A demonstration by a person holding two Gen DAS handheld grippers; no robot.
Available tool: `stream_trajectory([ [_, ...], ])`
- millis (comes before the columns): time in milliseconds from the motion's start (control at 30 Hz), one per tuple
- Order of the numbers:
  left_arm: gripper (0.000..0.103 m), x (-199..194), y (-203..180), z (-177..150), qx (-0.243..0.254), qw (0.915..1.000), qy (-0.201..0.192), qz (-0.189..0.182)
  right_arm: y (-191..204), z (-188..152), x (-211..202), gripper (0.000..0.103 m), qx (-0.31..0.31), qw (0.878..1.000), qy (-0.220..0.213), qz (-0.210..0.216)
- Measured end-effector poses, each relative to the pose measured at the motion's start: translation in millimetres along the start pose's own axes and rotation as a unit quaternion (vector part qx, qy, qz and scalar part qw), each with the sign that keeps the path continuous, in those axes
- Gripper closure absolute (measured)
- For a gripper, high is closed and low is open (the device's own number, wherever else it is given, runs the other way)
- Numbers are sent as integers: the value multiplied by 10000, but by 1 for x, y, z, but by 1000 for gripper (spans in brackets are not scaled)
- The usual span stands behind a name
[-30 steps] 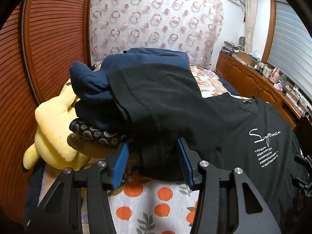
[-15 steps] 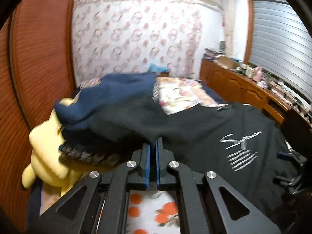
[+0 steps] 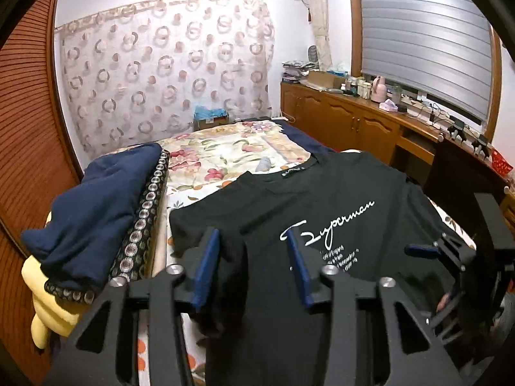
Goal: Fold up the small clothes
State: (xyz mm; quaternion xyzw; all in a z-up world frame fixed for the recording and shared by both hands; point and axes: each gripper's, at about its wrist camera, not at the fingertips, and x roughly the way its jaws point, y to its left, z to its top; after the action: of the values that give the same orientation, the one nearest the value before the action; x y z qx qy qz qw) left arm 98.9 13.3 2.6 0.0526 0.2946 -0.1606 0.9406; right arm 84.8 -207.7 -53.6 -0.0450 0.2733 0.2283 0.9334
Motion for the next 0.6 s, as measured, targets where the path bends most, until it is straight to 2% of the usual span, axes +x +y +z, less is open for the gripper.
stream_trajectory([
  [67, 27, -7, 2, -7, -20, 10000, -43, 34, 1, 0, 1, 0, 0, 10000, 5, -1],
  [100, 22, -12, 3, -11, -60, 9999, -79, 29, 0, 0, 1, 0, 2, 10000, 5, -3],
  [433, 21, -32, 24, -45, -561, 9974, -172, 429, -1, 3, 0, 2, -19, 10000, 63, 41],
  [533, 21, -38, 28, -58, -689, 9962, -173, 509, 1, 10, 1, 12, -138, 9995, 146, 228],
  [600, 21, -40, 31, -64, -710, 9954, -152, 629, 5, 16, 0, 24, -276, 9991, 121, 306],
])
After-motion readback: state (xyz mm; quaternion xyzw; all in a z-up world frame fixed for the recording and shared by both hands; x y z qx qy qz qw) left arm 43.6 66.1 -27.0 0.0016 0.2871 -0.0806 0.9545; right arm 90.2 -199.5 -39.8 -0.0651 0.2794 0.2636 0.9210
